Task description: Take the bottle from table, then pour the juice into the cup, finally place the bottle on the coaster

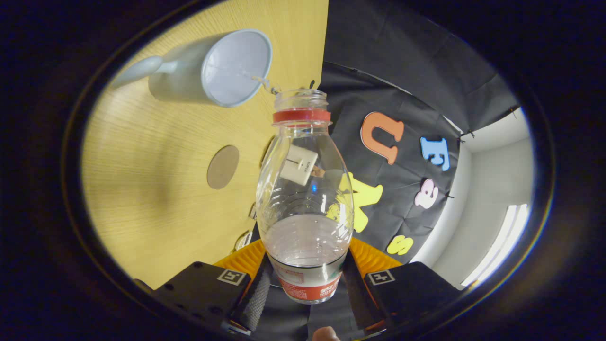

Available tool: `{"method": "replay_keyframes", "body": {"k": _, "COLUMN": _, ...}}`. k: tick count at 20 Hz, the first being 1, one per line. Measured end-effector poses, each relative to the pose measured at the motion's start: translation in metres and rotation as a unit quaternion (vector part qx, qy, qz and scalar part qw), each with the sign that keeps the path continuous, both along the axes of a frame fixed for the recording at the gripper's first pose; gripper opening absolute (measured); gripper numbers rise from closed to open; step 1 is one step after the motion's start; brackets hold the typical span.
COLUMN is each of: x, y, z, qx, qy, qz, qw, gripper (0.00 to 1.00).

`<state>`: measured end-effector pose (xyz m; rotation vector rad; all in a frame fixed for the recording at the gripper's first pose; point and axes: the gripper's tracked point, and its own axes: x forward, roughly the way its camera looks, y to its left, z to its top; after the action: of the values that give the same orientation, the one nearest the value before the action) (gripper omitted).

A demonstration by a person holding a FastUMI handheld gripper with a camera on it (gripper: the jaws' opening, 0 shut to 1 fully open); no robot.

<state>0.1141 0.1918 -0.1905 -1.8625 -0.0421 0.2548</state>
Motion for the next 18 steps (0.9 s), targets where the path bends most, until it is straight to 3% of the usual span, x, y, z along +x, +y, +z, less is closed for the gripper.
{"method": "replay_keyframes", "body": {"k": 18, "x": 0.003, "y": 0.008, "z": 0.022, "qx": -0.045, "qy": -0.026, "qz": 0.018, "qw": 0.998, "gripper": 0.78}}
